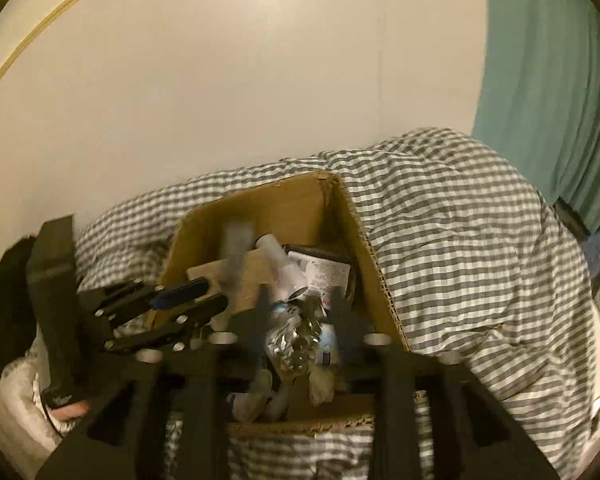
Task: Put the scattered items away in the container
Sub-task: 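Drop the tube and bracelet into the box by opening both tools, then grasp the white tape roll with the left tool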
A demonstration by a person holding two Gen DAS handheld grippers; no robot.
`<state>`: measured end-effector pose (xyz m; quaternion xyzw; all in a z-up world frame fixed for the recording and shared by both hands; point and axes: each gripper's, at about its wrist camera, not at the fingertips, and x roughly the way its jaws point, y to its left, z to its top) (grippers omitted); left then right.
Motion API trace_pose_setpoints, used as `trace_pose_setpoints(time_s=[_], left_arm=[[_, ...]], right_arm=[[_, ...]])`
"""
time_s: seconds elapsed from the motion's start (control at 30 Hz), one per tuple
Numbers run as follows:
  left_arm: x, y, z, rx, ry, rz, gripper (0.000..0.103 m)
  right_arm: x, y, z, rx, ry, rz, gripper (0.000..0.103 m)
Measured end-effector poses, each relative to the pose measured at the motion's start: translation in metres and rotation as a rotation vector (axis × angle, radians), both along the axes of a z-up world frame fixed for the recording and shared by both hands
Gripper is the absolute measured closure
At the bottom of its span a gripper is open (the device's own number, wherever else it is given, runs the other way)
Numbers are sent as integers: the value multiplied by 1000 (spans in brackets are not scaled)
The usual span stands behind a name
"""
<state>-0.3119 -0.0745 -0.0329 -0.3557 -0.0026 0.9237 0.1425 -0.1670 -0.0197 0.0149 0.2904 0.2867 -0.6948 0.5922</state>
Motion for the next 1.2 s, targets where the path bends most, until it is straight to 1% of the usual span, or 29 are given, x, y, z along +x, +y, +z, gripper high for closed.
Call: trace_pose_setpoints(time_s=[0.03, 0.07, 0.1, 0.17, 0.2, 0.23, 0.27, 0.3, 0.37, 0.4, 0.5, 0.57, 0.67, 0.73, 0.87, 0.93, 1.0, 1.07, 1.13, 1.2], left_arm=[[6, -2, 2, -13, 22, 13, 10], [13, -2, 5, -22, 57, 29, 9], [20, -2, 6, -29, 73, 34, 9], [34, -2, 8, -40, 58, 39, 9], [45, -1, 9, -39, 52, 42, 9], [48, -6, 9, -34, 52, 44, 8], [61, -8, 8, -26, 48, 50, 8], [72, -9, 7, -21, 39, 59, 8], [89, -9, 6, -14, 13, 67, 8], [97, -7, 4, -19, -1, 55, 8], [127, 2, 2, -67, -30, 40, 8], [147, 9, -2, -80, -63, 18, 8], [178, 22, -11, -79, -95, -20, 8], [203, 39, -20, -87, -132, -85, 8], [246, 67, -35, -171, -151, -197, 8], [260, 76, -44, -173, -179, -252, 8], [265, 85, -60, -155, -245, -324, 8], [265, 95, -79, -155, -317, -361, 8], [262, 101, -98, -147, -388, -367, 8], [256, 105, -117, -127, -460, -353, 8]], right_arm=[[-4, 2, -1, -5, -10, -2, 59], [-6, 6, -2, -2, -17, 0, 59], [-7, 10, -1, 0, -12, -4, 59], [-5, 24, 6, -10, 11, -17, 59], [-2, 34, 10, -16, 23, -22, 59], [2, 47, 17, -21, 34, -24, 59], [5, 60, 23, -26, 40, -26, 58], [9, 78, 31, -30, 47, -31, 57], [15, 110, 44, -38, 57, -45, 47], [17, 127, 49, -42, 63, -57, 45], [20, 179, 53, -15, 71, -98, 45], [20, 210, 46, 25, 66, -127, 45], [23, 248, 22, 95, 53, -153, 45], [25, 266, 2, 142, 39, -161, 45], [30, 296, -41, 234, 2, -175, 45], [29, 306, -56, 262, -35, -183, 45], [26, 312, -63, 269, -42, -200, 45], [26, 311, -63, 270, -30, -197, 45], [25, 307, -63, 269, -39, -193, 45], [24, 303, -68, 282, -35, -193, 45]])
